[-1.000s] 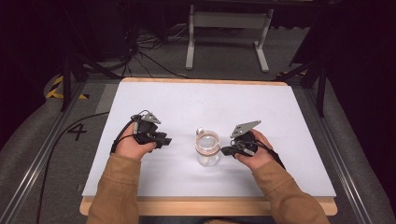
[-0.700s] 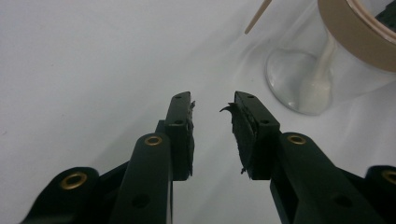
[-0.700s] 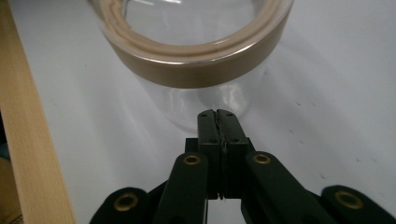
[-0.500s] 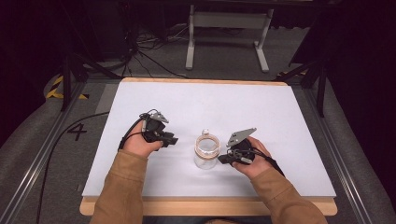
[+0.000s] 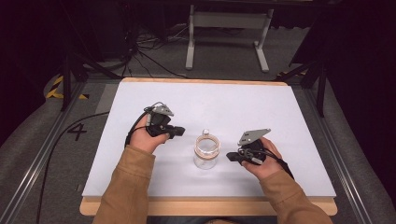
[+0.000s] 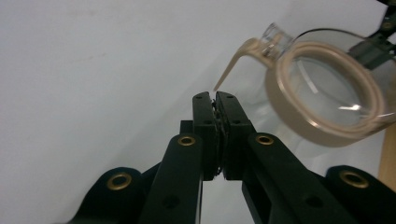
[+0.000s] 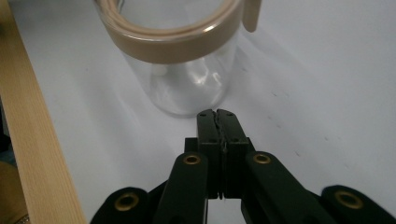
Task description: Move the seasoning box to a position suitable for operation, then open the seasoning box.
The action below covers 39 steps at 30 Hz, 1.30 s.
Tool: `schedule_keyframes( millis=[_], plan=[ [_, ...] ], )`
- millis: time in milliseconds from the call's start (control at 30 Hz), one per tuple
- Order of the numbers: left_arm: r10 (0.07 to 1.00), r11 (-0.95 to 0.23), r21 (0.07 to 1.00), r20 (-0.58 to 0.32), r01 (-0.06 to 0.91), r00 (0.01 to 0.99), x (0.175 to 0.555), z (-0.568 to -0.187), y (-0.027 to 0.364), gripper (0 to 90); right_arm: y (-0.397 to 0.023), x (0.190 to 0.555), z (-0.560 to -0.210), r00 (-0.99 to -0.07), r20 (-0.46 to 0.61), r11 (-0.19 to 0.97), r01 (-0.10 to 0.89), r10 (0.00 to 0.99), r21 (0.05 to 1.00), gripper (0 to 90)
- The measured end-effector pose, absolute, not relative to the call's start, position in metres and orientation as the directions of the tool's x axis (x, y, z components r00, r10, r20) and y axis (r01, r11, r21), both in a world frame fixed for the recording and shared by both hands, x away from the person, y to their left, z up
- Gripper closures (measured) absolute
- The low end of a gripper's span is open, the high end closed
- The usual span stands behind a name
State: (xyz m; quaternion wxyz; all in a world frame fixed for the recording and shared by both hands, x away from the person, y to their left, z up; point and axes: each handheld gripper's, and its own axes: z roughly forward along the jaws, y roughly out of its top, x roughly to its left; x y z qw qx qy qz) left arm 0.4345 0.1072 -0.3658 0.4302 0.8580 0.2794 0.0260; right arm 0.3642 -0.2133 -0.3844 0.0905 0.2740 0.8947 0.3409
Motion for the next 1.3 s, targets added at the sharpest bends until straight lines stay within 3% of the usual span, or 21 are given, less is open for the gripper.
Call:
schedule_keyframes(
  millis=[267, 533, 1300],
  plan=[
    [0.461, -0.414, 0.822, -0.180, 0.390, 0.869, 0.433, -0.356, 0.088, 88.3, -0.235, 0.362, -0.390, -0.793, 0.051, 0.563, 0.475, 0.607, 0.676, 90.0],
    [0.471, -0.311, 0.845, -0.260, 0.435, 0.843, 0.445, -0.366, 0.074, 89.2, -0.239, 0.359, -0.393, -0.791, 0.061, 0.551, 0.477, 0.609, 0.684, 90.0],
    [0.440, -0.333, 0.847, -0.250, 0.415, 0.863, 0.446, -0.373, 0.059, 88.8, -0.215, 0.346, -0.390, -0.837, 0.048, 0.580, 0.418, 0.546, 0.699, 90.0]
  ],
)
